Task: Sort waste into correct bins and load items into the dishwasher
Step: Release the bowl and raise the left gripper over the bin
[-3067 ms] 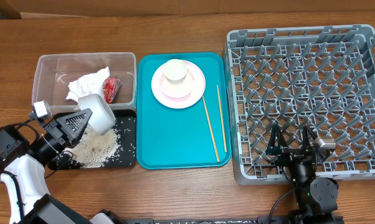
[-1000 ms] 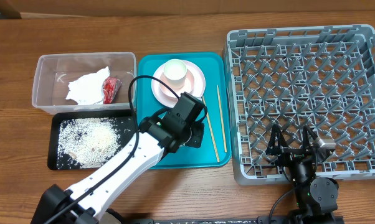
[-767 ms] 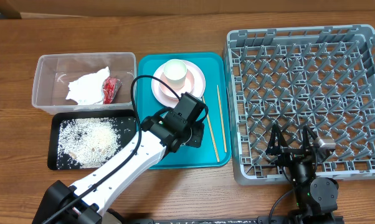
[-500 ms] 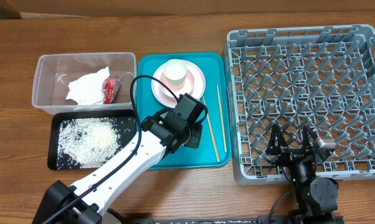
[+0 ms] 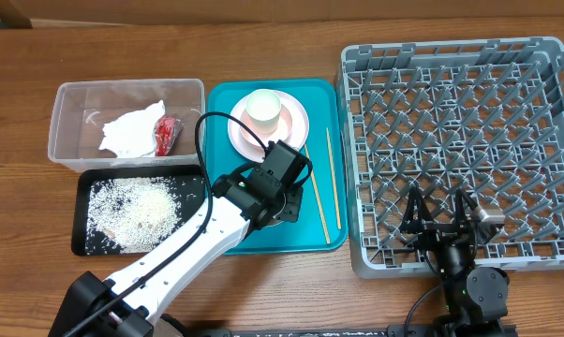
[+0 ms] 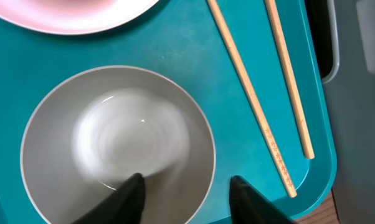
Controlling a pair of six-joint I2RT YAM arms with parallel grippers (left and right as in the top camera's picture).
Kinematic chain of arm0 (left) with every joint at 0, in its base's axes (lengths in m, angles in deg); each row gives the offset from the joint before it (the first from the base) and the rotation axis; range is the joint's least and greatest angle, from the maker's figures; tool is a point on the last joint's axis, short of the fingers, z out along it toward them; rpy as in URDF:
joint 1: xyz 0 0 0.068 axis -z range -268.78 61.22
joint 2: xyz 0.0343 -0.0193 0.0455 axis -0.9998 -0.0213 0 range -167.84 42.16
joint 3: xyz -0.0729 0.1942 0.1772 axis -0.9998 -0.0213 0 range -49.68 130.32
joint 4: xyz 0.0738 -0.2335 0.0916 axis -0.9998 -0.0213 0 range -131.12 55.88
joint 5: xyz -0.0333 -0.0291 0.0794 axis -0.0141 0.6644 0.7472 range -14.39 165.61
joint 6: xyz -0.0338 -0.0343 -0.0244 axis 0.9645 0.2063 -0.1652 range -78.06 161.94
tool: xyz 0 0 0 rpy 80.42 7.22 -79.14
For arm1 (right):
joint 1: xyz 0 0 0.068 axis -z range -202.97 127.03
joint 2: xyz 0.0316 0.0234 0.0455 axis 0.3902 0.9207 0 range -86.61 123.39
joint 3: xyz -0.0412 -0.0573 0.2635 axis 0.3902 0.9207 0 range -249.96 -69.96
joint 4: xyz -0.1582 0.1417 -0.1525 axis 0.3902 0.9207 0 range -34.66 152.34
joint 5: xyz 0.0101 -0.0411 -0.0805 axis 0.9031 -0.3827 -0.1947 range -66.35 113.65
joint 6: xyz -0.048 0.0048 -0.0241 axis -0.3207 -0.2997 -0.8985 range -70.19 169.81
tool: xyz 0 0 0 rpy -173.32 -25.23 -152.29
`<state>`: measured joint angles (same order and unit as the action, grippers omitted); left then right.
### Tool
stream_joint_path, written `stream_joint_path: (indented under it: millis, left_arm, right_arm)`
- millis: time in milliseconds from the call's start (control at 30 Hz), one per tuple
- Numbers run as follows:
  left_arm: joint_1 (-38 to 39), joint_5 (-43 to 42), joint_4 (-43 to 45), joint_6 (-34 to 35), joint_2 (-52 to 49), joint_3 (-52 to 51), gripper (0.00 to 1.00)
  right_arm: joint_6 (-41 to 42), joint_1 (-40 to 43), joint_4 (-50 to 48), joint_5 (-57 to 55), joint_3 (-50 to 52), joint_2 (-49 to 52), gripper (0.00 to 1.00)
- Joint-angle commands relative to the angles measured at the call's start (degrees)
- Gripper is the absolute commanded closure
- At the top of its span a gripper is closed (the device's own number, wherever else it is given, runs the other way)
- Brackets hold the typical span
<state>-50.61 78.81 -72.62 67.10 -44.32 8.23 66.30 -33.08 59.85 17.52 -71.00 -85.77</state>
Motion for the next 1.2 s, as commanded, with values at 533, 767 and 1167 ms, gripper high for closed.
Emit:
stream_joint_path:
  millis: [533, 767, 1167]
  left_arm:
    - [-13.22, 1.29, -11.23, 0.13, 7.61, 17.77, 0.33]
    - [-29.49, 1.25, -17.53, 0.15, 8.52, 19.61, 0.13]
    - [-37.42, 1.29, -21.03, 0.15, 8.37, 19.56, 0.00]
  right_arm:
    - [-0.02, 0.39, -0.31, 0.26, 0.59, -0.50, 0.00]
    - [-0.02, 0.39, -0.31, 0.26, 0.59, -0.50, 0.00]
    - [-0.02, 0.39, -0.31, 0.26, 0.59, -0.50, 0.00]
